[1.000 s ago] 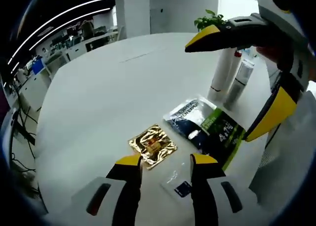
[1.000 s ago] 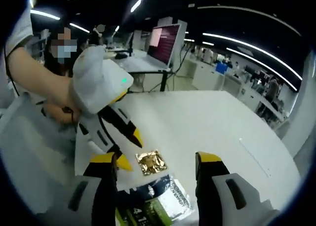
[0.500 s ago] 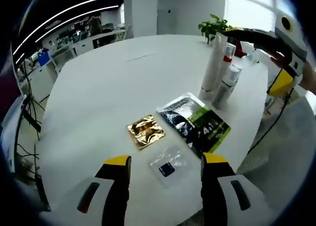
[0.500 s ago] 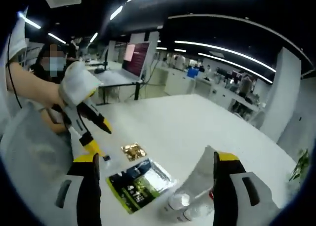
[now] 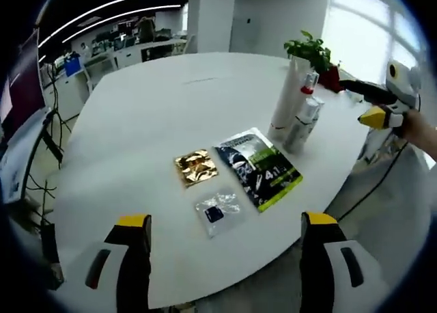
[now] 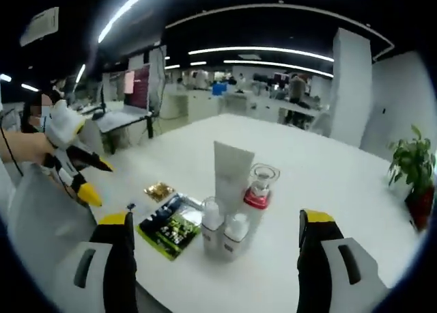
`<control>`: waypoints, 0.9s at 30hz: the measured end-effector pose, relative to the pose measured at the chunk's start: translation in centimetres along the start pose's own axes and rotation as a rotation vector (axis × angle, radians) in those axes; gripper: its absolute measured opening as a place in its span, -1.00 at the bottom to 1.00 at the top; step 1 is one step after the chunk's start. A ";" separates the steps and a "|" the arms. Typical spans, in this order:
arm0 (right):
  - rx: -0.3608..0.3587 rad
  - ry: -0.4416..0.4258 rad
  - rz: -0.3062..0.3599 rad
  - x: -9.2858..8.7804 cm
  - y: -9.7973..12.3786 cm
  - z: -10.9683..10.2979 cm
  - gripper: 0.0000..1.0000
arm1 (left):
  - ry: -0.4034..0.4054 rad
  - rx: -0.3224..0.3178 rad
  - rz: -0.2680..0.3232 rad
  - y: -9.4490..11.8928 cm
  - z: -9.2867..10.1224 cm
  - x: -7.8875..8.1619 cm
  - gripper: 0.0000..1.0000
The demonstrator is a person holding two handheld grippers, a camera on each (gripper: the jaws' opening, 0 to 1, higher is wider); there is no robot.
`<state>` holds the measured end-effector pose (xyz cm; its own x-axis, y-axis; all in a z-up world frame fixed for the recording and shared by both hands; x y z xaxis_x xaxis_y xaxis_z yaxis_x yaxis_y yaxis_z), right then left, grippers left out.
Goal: Arrange the skincare products in the storage area until every visible bottle or jar stands upright without overlapping.
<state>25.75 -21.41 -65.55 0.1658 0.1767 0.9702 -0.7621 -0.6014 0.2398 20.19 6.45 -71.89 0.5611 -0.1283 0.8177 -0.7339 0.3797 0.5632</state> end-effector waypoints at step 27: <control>-0.006 -0.003 -0.068 -2.6 1.1 -0.6 0.92 | -0.087 0.072 0.213 1.7 1.1 2.5 0.88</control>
<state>24.15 -22.08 -67.81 0.2195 0.2149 0.9516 -0.7525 -0.5835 0.3053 19.94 5.74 -68.73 0.3580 -0.1314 0.9244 -0.8593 0.3409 0.3813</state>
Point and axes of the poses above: the point that each gripper's makers call its tool centre point, and the gripper's own axes: y roughly backward along the fingers, z roughly to its right, x roughly out of its top, the point moved 3 cm from there along y, roughly backward along the fingers, and after that the axes turned 10 degrees about z, right-handed, at the moved point
